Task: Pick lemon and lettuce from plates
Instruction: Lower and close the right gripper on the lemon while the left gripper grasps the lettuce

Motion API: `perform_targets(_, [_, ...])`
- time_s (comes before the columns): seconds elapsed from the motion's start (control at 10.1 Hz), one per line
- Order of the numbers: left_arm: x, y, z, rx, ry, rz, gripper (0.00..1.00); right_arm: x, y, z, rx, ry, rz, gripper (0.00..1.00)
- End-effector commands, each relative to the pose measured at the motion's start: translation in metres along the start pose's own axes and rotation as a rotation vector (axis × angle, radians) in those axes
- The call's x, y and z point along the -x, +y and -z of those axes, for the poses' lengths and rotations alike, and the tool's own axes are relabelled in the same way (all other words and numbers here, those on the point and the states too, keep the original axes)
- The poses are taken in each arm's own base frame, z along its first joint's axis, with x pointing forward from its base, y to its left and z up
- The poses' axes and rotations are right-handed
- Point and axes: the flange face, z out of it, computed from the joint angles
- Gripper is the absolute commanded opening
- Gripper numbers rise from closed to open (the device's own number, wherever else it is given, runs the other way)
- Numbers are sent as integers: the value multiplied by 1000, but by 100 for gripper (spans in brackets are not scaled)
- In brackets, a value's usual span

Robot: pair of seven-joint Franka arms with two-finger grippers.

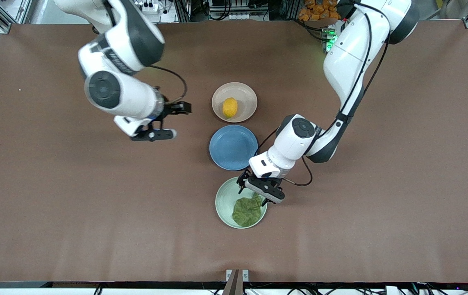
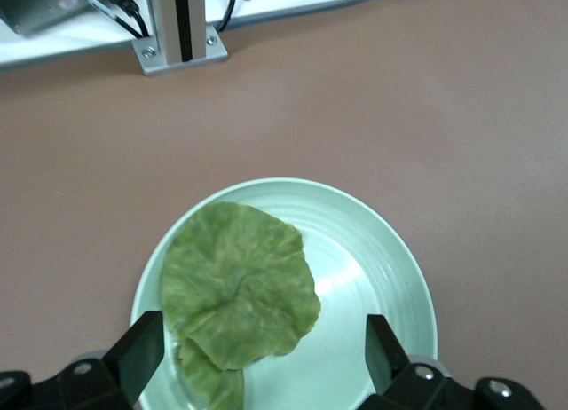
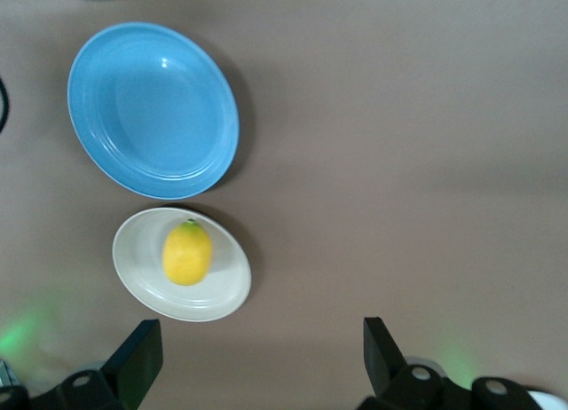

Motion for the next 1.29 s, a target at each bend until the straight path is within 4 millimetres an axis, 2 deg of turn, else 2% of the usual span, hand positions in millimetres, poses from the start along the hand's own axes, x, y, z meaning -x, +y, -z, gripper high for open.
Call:
perform_targets(0.0, [6,0,-20,-3,11,-31,100,3,-28,-36,10,10,-144,100])
perform_targets(0.1, [8,-10,-23,-20,6,-45,100,8,-43,-57,18,12,-180,100])
perform_targets(0.2, [12,-23,-28,-49,-2,-122,100,23,-69,-77,0,41,-191,100])
perform_targets(0.3, [15,-24,-33,-48,-9,-139,100,43,-95,-106,-2,47,-221,100])
perform_targets(0.4, [19,-16,-36,-43,-13,-150,100,46,-94,-134,24,77,-213,100])
perform_targets(0.6, [21,-7,-39,-37,-15,-156,100,59,-105,-181,-6,100,-196,100])
perform_targets(0.79, [25,0,-44,-31,-20,-163,100,64,-101,-205,11,89,-193,100])
perform_targets(0.99, [24,-15,-46,-60,-20,-184,100,61,-105,-224,-3,90,-191,100])
perform_targets(1.09, [23,-8,-46,-59,-15,-193,97,59,-107,-239,-9,89,-189,100])
perform_targets(1.19, [26,-6,-51,-61,-19,-197,95,59,-106,-243,-6,83,-191,100])
